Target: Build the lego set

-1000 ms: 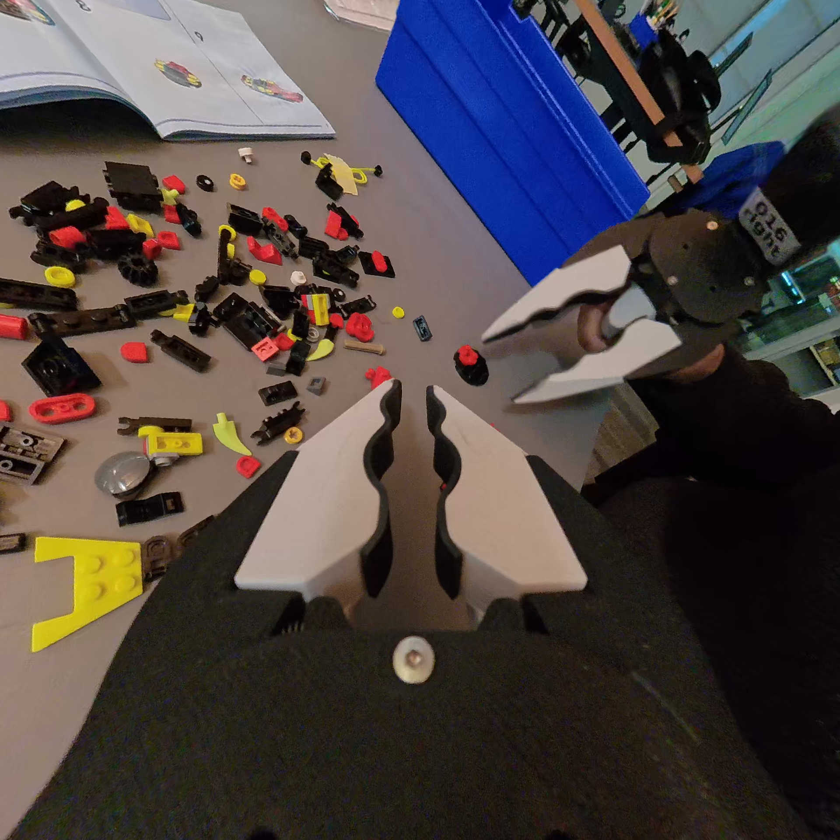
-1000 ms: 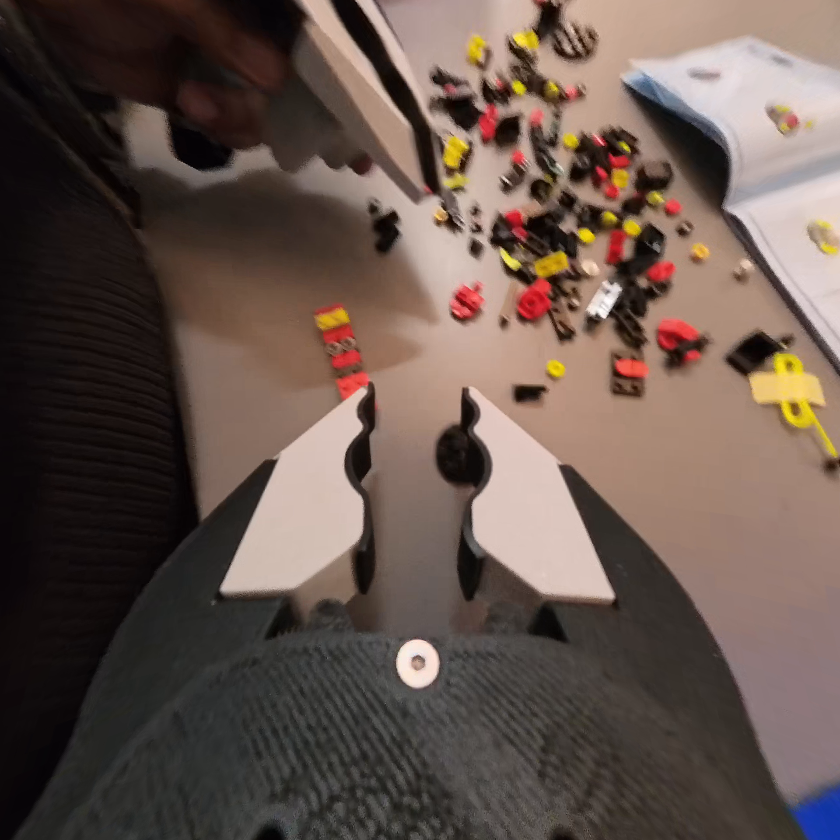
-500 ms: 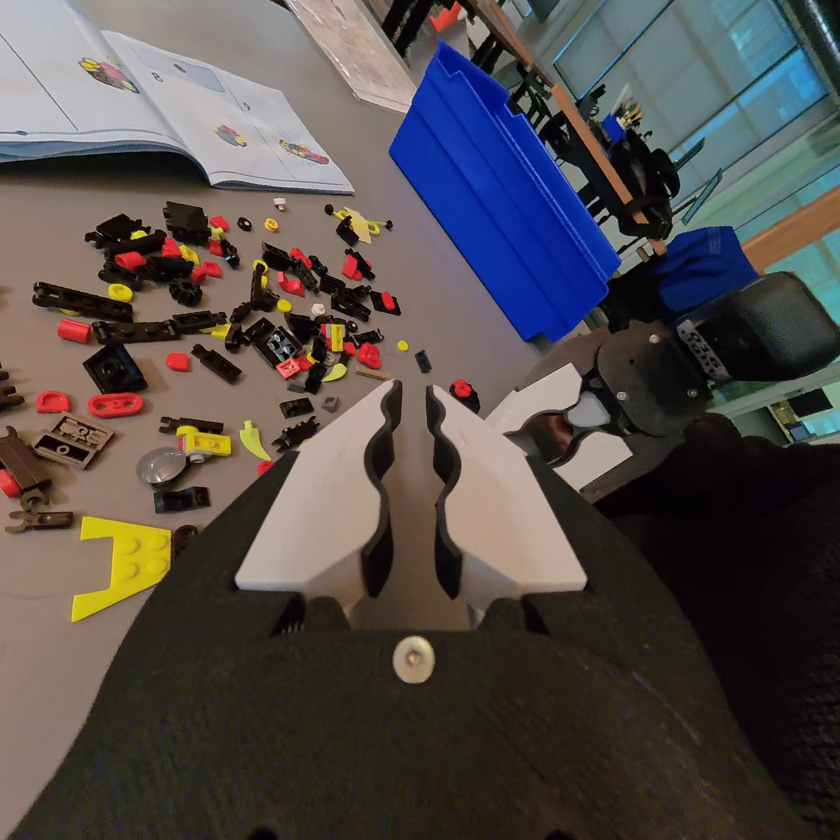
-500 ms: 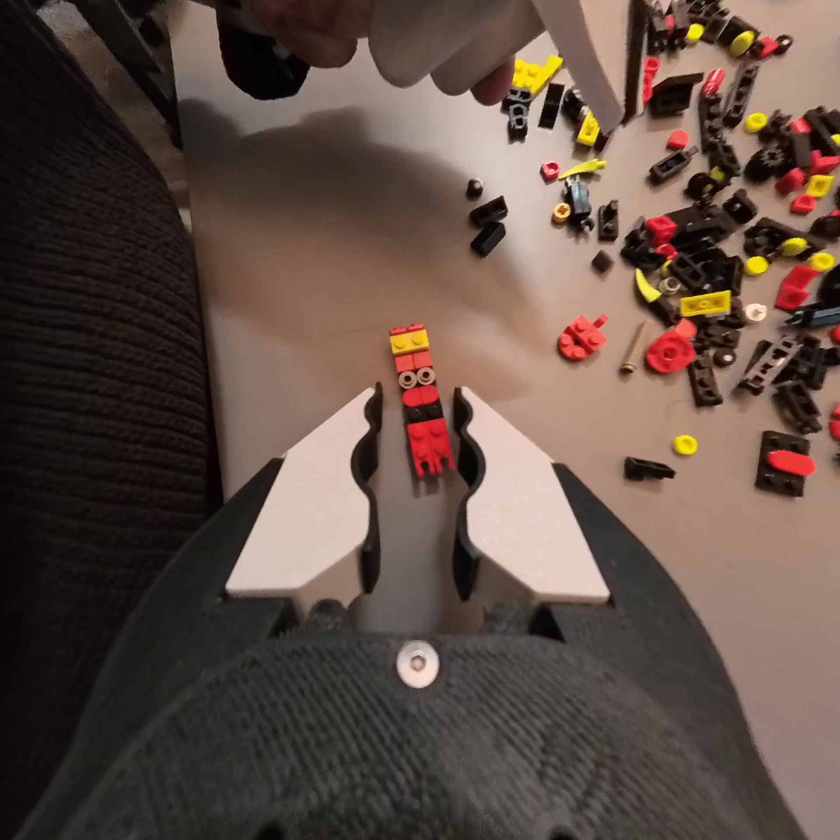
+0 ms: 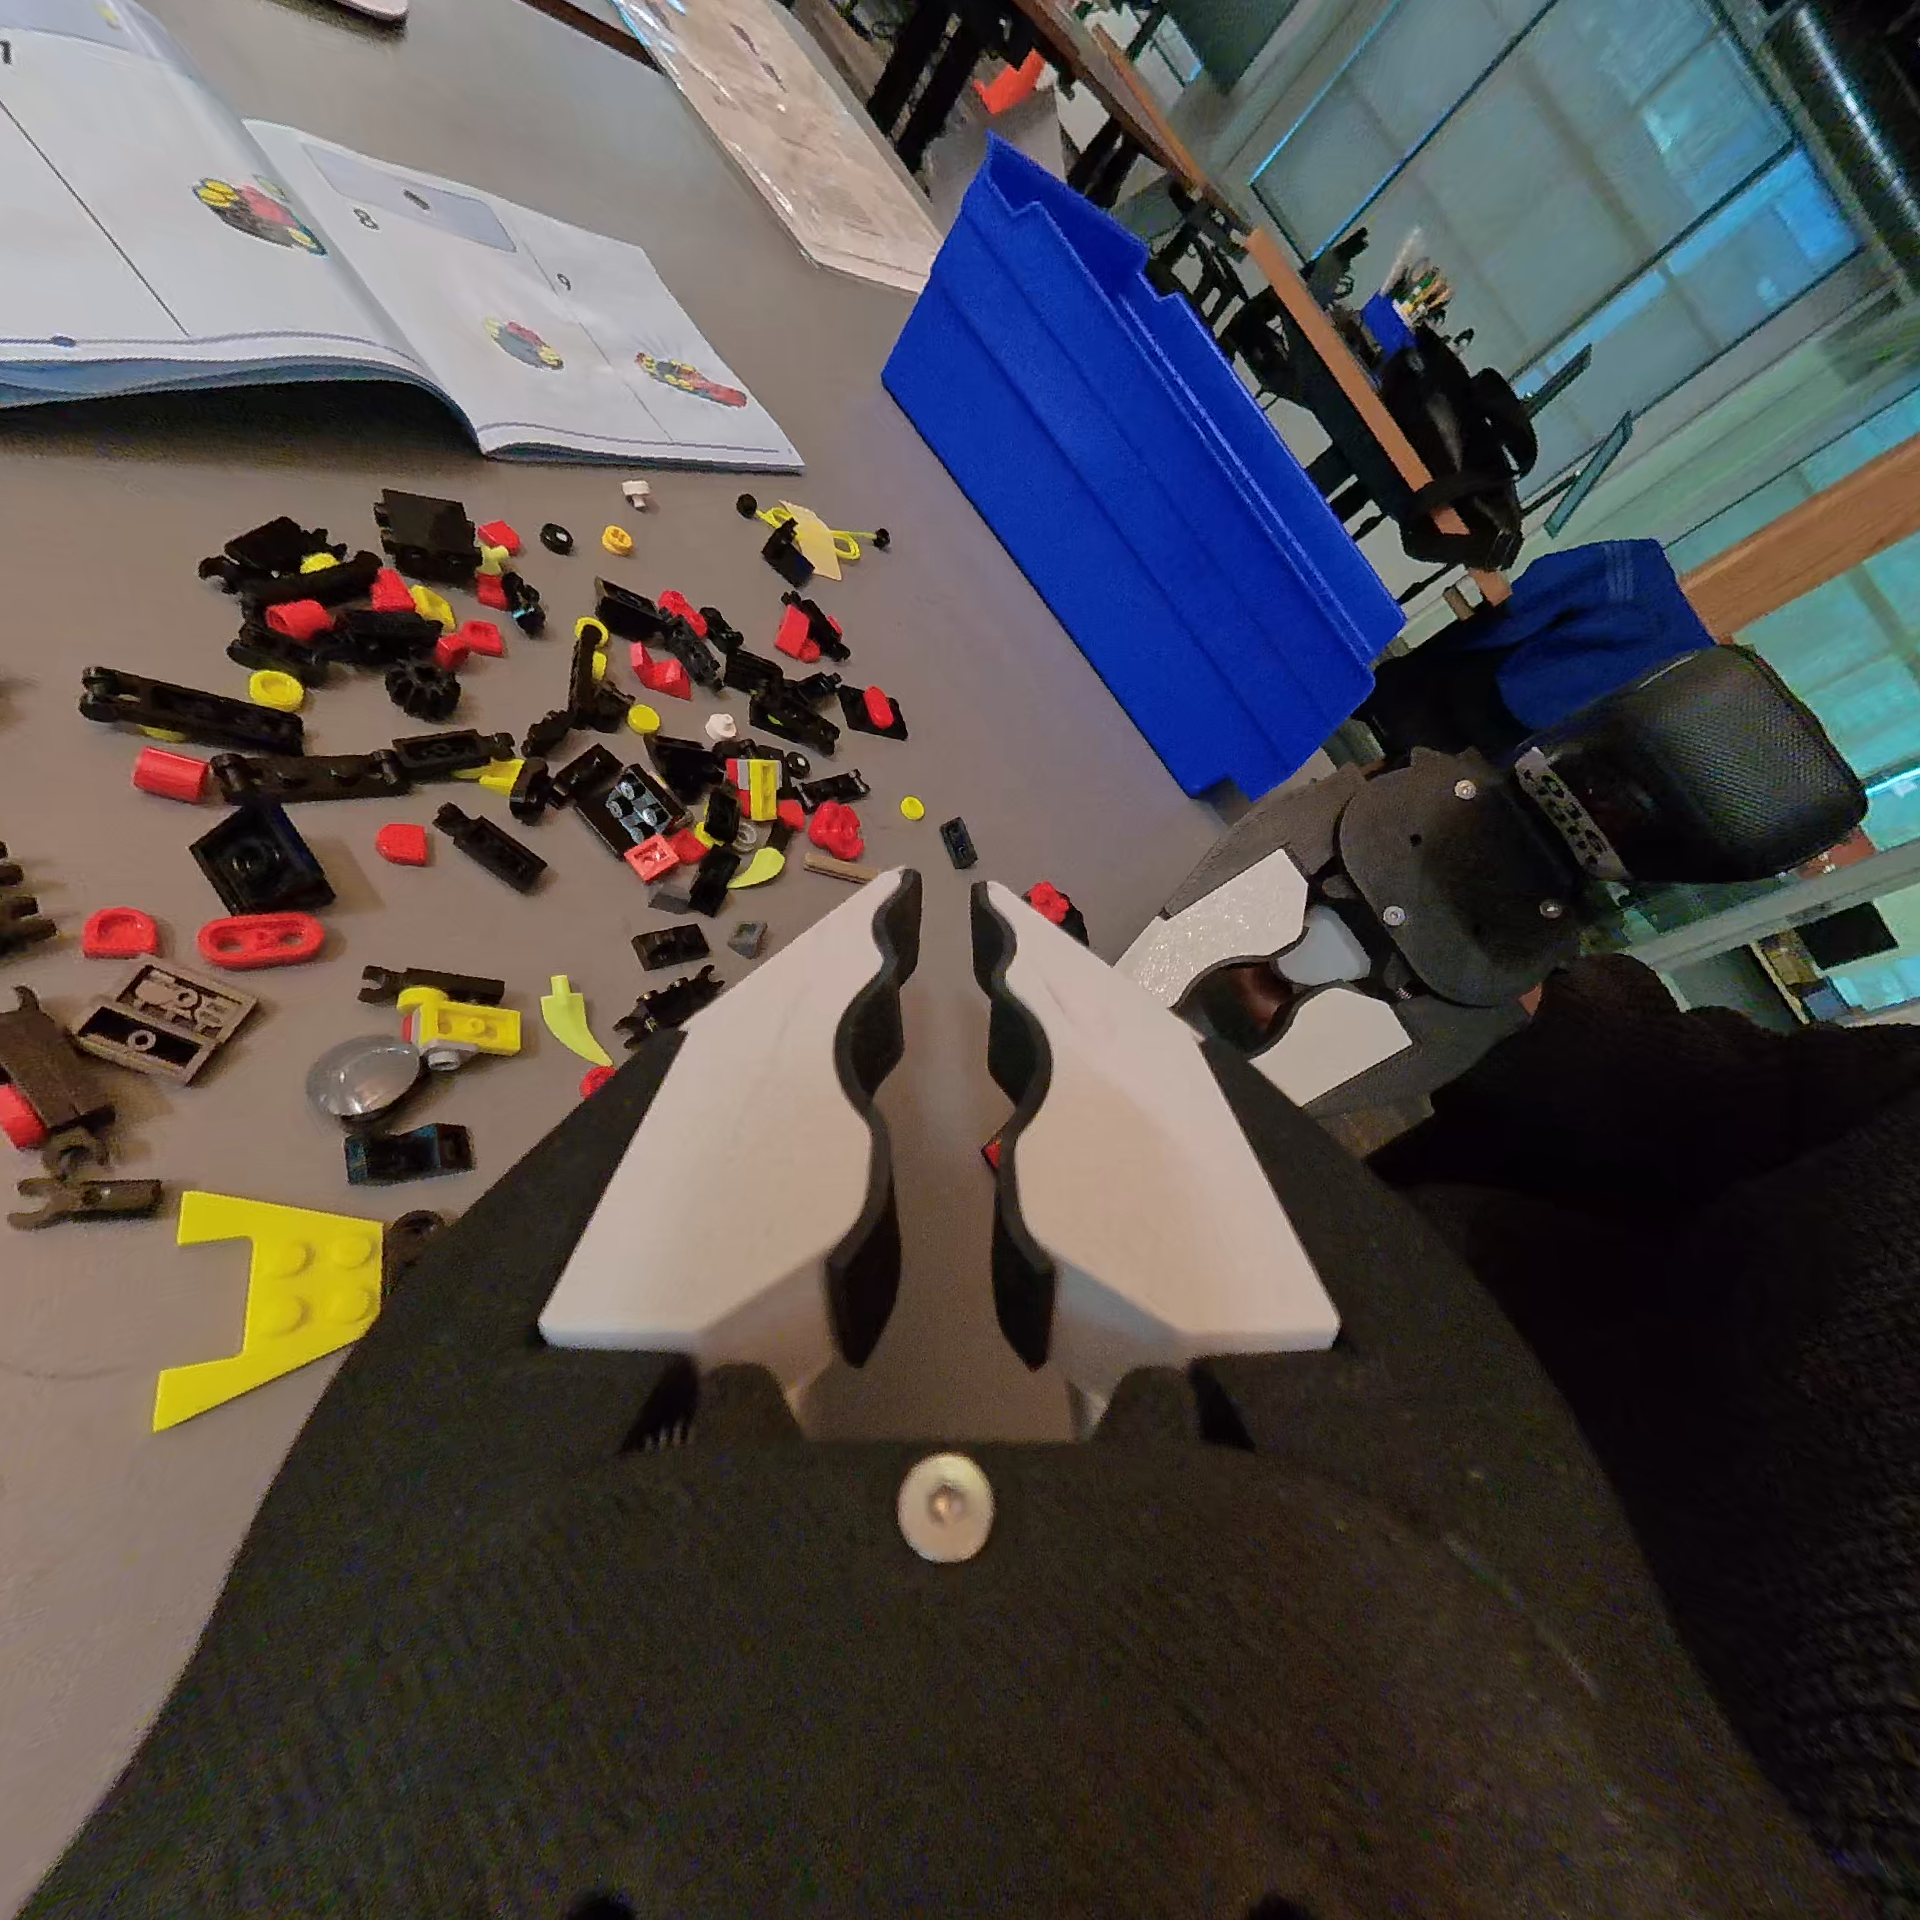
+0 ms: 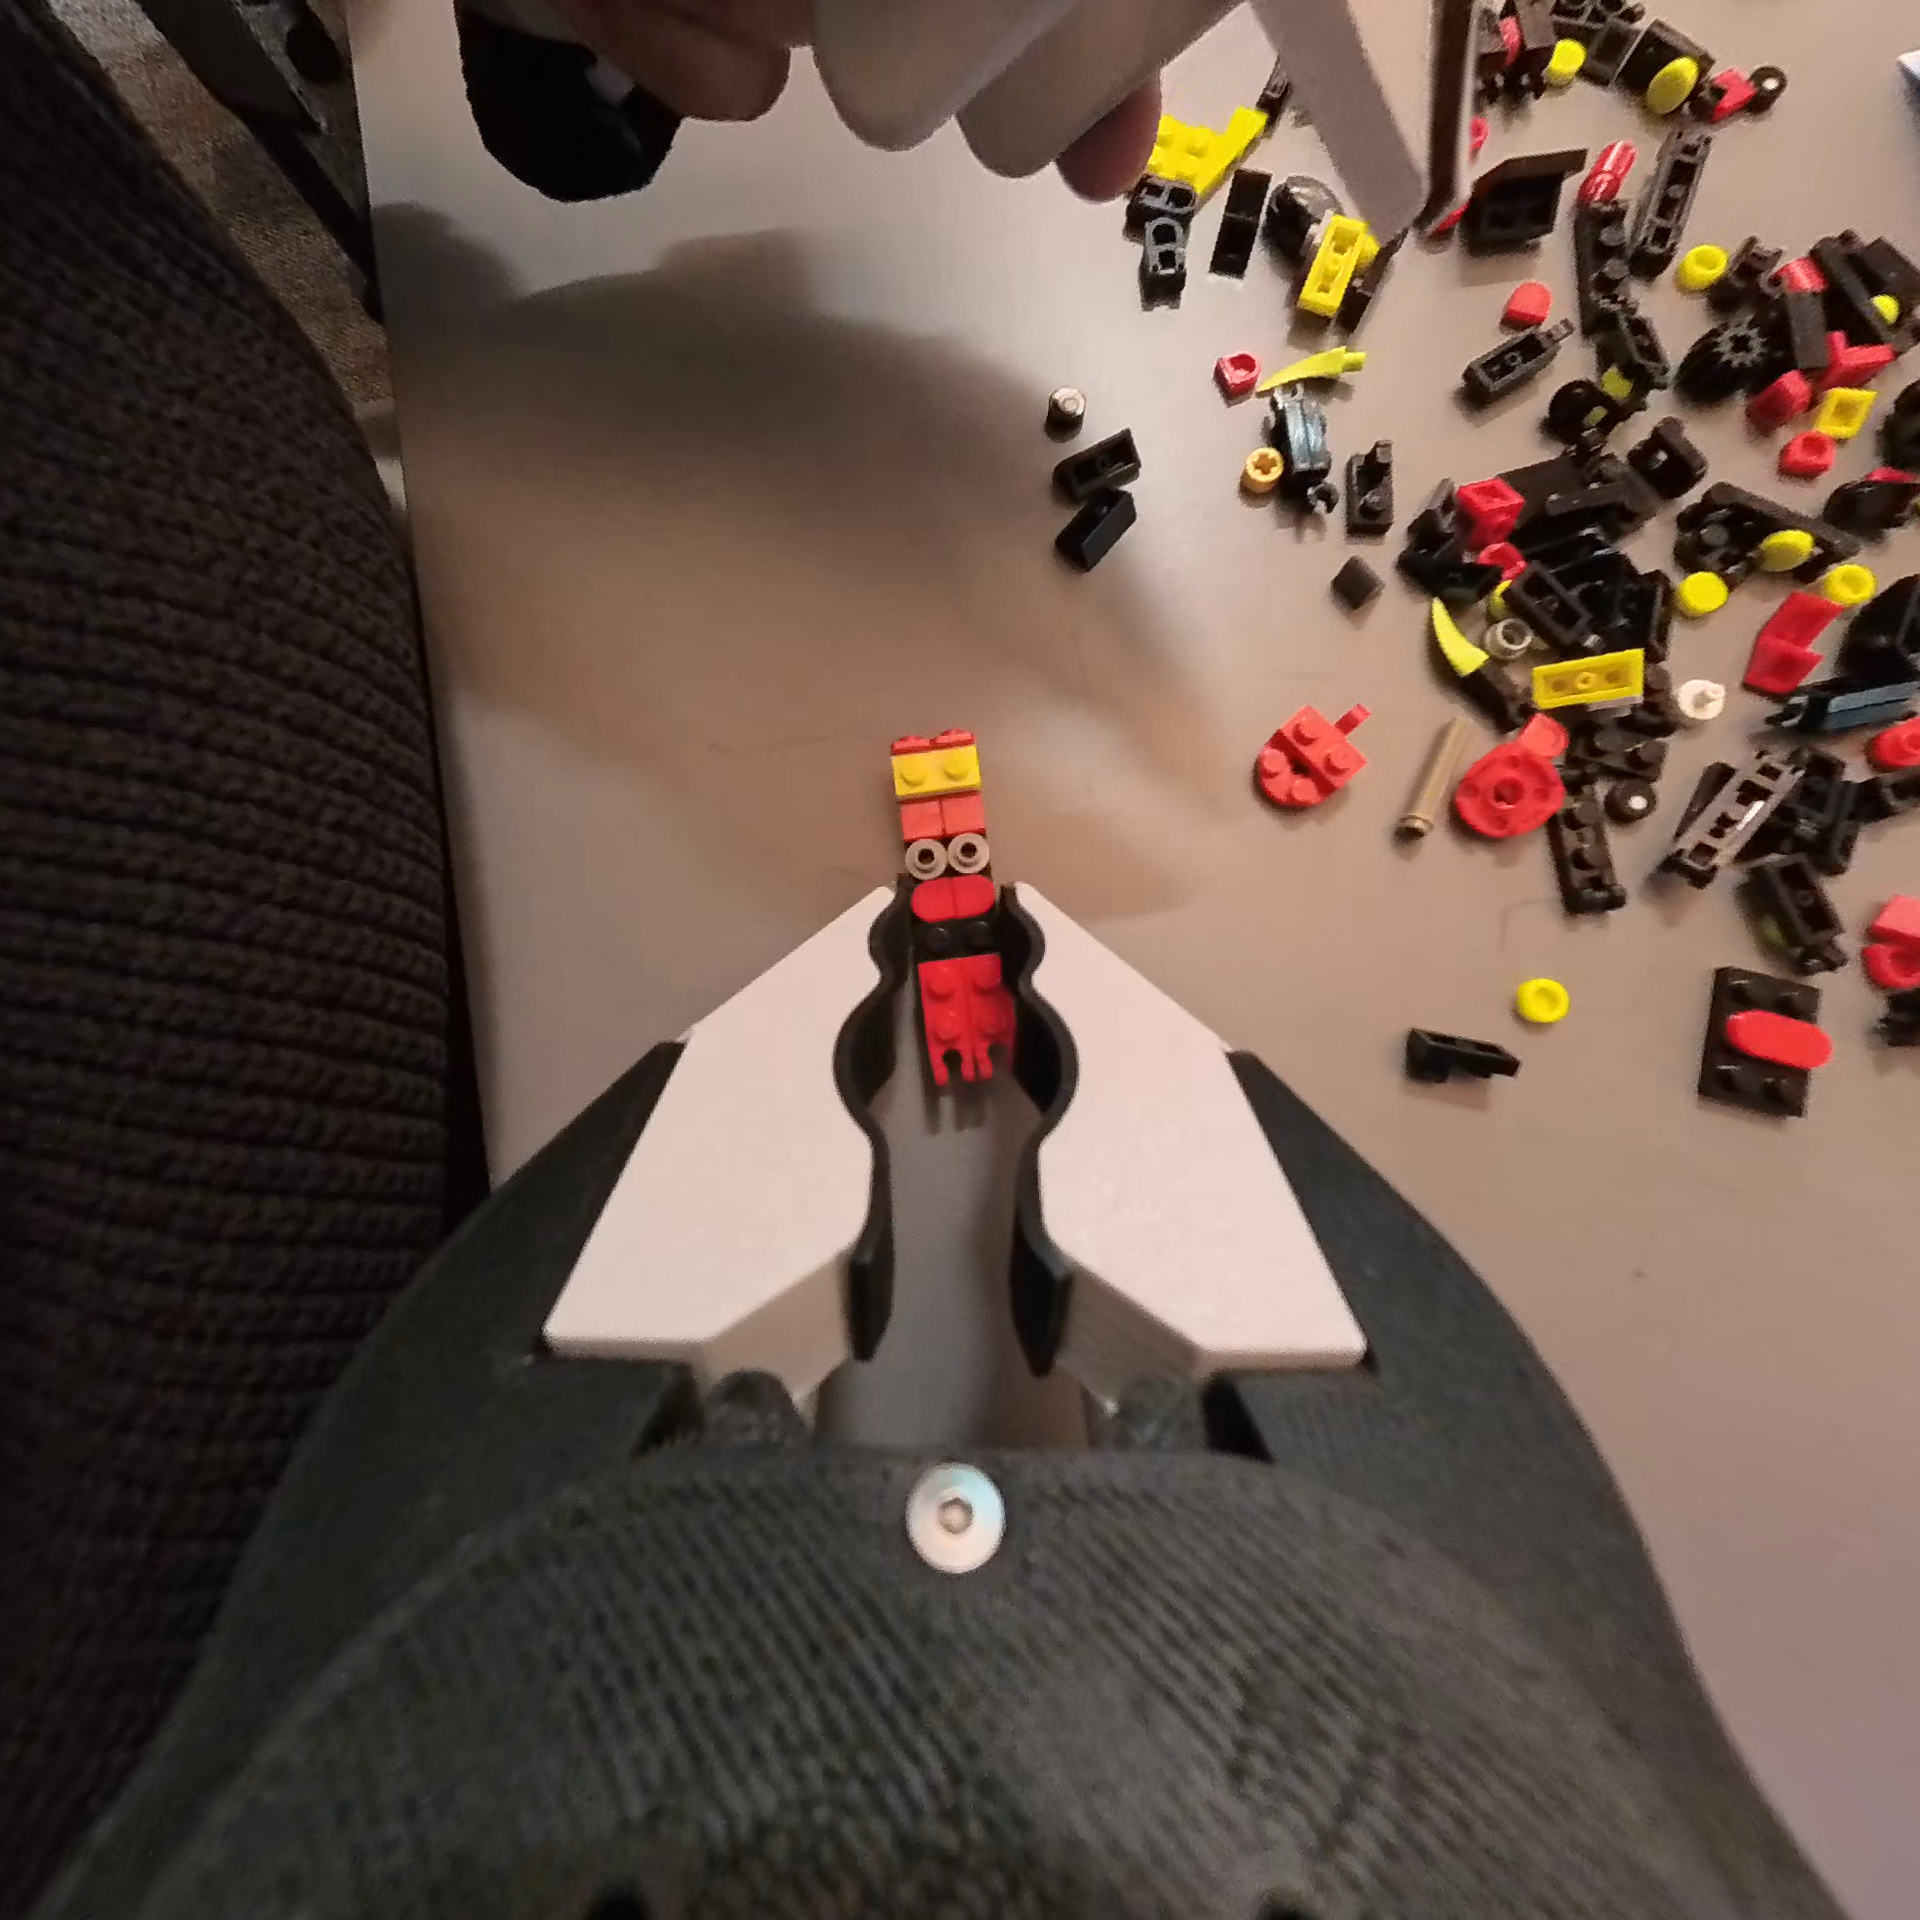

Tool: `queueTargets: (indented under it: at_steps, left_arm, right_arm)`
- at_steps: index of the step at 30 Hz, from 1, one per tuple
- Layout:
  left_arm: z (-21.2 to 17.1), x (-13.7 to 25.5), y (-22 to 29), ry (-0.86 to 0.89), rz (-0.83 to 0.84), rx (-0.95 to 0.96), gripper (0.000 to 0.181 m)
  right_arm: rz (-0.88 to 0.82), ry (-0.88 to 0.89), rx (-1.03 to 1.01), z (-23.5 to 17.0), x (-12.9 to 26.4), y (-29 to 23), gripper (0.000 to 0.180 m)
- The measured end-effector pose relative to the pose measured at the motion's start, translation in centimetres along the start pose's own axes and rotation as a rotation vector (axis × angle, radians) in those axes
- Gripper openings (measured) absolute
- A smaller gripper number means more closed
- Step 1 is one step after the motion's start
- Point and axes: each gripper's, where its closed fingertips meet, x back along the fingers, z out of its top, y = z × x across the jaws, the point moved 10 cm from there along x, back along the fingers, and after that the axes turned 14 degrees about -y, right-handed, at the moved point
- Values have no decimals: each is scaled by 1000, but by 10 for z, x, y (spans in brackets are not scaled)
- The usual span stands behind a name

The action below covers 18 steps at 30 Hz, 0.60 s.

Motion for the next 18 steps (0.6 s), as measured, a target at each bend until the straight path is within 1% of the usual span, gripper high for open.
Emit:
queueTargets:
  at_steps: [13,18]
  left_arm:
    - [0,-2,-1,-10,-6,9,7]
    - [0,-1,-1,-10,-6,11,7]
  right_arm:
    - [2,9,3,-1,-1,0,15]
    - [-34,8,9,-1,-1,1,15]
